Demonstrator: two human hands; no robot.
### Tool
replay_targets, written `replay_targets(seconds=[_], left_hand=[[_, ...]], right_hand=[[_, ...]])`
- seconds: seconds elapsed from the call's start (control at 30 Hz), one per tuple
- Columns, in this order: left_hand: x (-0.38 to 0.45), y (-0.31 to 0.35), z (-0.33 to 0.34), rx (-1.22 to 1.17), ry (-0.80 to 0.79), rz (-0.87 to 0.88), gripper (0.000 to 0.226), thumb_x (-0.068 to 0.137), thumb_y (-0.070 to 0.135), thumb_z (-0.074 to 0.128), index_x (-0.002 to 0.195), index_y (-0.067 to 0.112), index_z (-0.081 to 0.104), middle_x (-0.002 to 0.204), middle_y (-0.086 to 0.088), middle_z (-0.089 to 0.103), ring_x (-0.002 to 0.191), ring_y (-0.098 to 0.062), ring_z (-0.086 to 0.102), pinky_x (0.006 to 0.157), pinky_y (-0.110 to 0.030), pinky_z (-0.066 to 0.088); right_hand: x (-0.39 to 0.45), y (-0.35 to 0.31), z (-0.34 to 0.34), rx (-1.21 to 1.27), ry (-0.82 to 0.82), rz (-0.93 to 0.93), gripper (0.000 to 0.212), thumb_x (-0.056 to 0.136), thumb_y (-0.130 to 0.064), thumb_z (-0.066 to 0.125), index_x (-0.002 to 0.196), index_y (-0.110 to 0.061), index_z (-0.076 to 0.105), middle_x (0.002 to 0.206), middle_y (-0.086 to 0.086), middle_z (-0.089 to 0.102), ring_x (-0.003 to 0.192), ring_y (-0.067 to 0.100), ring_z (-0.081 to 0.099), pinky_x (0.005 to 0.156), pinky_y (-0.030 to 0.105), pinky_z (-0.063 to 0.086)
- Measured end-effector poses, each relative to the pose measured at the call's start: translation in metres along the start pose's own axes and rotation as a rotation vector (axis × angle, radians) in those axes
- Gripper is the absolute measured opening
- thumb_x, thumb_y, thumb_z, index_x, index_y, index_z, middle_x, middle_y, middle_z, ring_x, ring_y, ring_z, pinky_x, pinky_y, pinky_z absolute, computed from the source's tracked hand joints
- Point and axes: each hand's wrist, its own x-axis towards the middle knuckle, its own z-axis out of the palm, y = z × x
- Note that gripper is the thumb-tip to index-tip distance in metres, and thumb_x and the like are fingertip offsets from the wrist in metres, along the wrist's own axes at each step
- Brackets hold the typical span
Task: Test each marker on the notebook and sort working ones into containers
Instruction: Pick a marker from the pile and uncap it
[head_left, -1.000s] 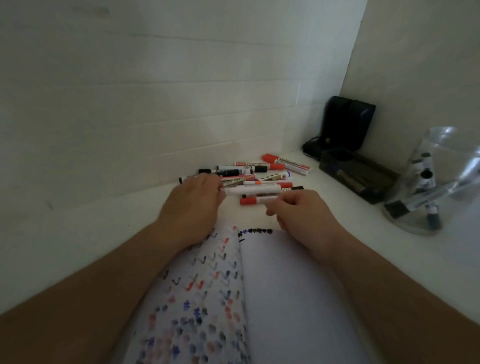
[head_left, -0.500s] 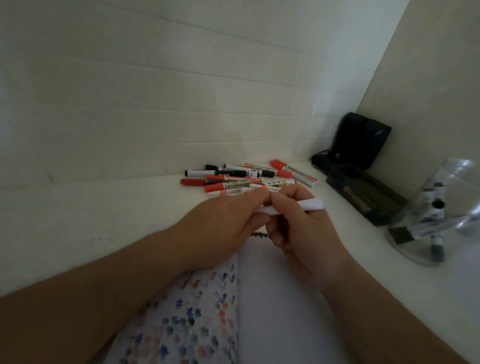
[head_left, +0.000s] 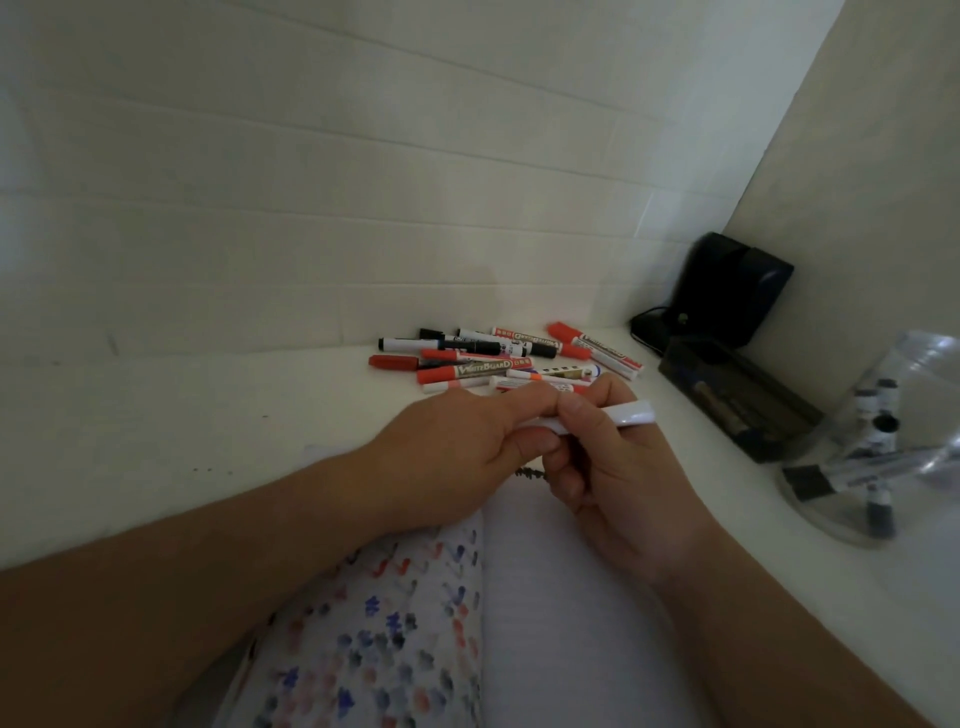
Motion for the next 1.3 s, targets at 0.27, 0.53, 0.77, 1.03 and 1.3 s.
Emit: replay_targets(seconds=[0.27, 0.53, 0.77, 1.03, 1.3], left_hand=[[-0.001, -0.001, -0.001, -0.016, 0.150, 0.052, 0.021, 0.105, 0.046, 0.046, 0.117, 0.032, 0.057, 0.094, 0.014, 0.062, 0.083, -0.005, 0.056, 0.071, -0.033, 0.049], [-0.006, -0.017, -0.018, -0.425, 0.349, -0.181, 0.027, 0.090, 0.019, 0.076, 0.099, 0.044, 0.069, 0.084, 0.026, 0.070, 0.075, 0.006, 0.061, 0.069, -0.008, 0.043], [-0.004, -0.005, -0.025, -0.802, 0.362, -0.241, 0.026, 0.092, 0.011, 0.073, 0.113, 0.023, 0.066, 0.089, -0.001, 0.078, 0.077, -0.014, 0.071, 0.080, -0.039, 0.061], [-0.011, 0.008, -0.011, -0.246, 0.043, -0.026, 0.034, 0.099, 0.055, 0.051, 0.125, 0.034, 0.057, 0.105, 0.016, 0.064, 0.095, -0.005, 0.062, 0.076, -0.025, 0.053], [-0.012, 0.012, 0.001, 0.084, 0.103, 0.145, 0.029, 0.107, 0.036, 0.042, 0.122, 0.016, 0.056, 0.108, 0.005, 0.059, 0.092, -0.010, 0.054, 0.081, -0.027, 0.044]], right_hand=[[-0.002, -0.010, 0.000, -0.074, 0.030, -0.057, 0.018, 0.091, -0.029, 0.066, 0.078, -0.019, 0.059, 0.066, 0.013, 0.053, 0.053, 0.018, 0.043, 0.047, 0.026, 0.037], [-0.001, -0.025, -0.023, 0.045, 0.012, 0.099, 0.007, 0.081, -0.013, 0.061, 0.075, -0.013, 0.059, 0.065, 0.010, 0.053, 0.060, 0.020, 0.048, 0.055, 0.025, 0.047], [-0.011, -0.032, -0.027, -0.390, -0.350, 0.244, 0.021, 0.092, -0.021, 0.070, 0.111, -0.025, 0.079, 0.099, 0.017, 0.077, 0.085, 0.026, 0.064, 0.078, 0.038, 0.050], [-0.005, -0.013, -0.010, -0.144, -0.117, 0.059, 0.013, 0.090, -0.015, 0.075, 0.102, -0.014, 0.071, 0.080, 0.015, 0.059, 0.065, 0.019, 0.048, 0.054, 0.027, 0.037], [-0.004, -0.007, -0.001, 0.024, -0.015, 0.030, 0.017, 0.084, -0.019, 0.064, 0.078, -0.011, 0.051, 0.071, 0.018, 0.048, 0.049, 0.019, 0.041, 0.042, 0.023, 0.033]])
